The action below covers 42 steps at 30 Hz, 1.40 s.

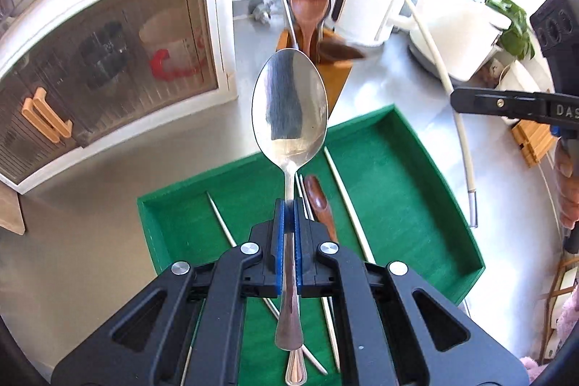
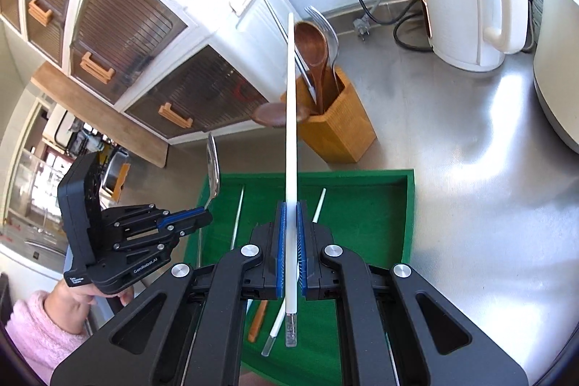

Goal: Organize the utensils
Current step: 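Lift the silver spoon with the left tool while the right tool lifts the white chopstick, then lower the spoon into the holder with the left tool while the right tool lowers the chopstick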

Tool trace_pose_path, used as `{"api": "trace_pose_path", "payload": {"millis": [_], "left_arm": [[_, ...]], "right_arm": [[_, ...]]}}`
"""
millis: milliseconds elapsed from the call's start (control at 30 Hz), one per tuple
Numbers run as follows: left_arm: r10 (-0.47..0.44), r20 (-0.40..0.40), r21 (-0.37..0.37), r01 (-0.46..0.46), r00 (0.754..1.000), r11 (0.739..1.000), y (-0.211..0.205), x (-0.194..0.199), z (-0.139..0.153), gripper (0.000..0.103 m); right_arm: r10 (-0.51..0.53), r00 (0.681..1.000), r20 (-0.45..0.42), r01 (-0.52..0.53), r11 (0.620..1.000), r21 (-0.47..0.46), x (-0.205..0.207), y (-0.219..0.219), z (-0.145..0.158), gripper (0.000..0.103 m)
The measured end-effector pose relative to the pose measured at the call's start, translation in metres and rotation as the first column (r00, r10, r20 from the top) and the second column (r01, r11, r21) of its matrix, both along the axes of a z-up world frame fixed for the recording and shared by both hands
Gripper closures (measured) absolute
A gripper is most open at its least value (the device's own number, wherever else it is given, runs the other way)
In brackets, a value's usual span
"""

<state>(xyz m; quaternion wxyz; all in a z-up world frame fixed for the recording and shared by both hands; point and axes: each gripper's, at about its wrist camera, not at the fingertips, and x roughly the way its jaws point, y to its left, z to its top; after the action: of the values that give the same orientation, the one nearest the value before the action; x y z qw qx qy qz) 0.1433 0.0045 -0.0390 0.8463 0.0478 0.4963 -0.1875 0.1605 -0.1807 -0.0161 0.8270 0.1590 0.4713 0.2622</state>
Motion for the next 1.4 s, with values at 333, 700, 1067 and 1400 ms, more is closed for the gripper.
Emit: {"api": "trace_pose_path", "payload": {"millis": [333, 700, 1067, 1400], "left_arm": [[0.079, 0.369, -0.255, 0.019, 0.926, 0.967, -0.008, 0.021, 0.089, 0.100], [0.167, 0.567, -0.338, 0.042, 0.807, 0.940, -0.040, 0.080, 0.061, 0.100], [0.189, 0.542, -0.399, 0.053, 0.819, 0.916, -0.039, 0.107, 0.013, 0.100], [0.147, 0.586, -0.369, 0.100, 0.797, 0.924, -0.048, 0.119, 0.005, 0.100]], "right_arm": [[-0.105, 0.950, 0.295, 0.087, 0.994, 0.073, 0.037, -0.002, 0.053, 0.097], [-0.209, 0.839, 0.502, 0.195, 0.977, 0.082, 0.085, 0.014, 0.032, 0.097], [-0.170, 0.818, 0.549, 0.179, 0.983, 0.037, 0.090, 0.031, -0.010, 0.097], [-0.169, 0.837, 0.520, 0.191, 0.982, 0.012, 0.089, 0.029, -0.032, 0.097]]}}
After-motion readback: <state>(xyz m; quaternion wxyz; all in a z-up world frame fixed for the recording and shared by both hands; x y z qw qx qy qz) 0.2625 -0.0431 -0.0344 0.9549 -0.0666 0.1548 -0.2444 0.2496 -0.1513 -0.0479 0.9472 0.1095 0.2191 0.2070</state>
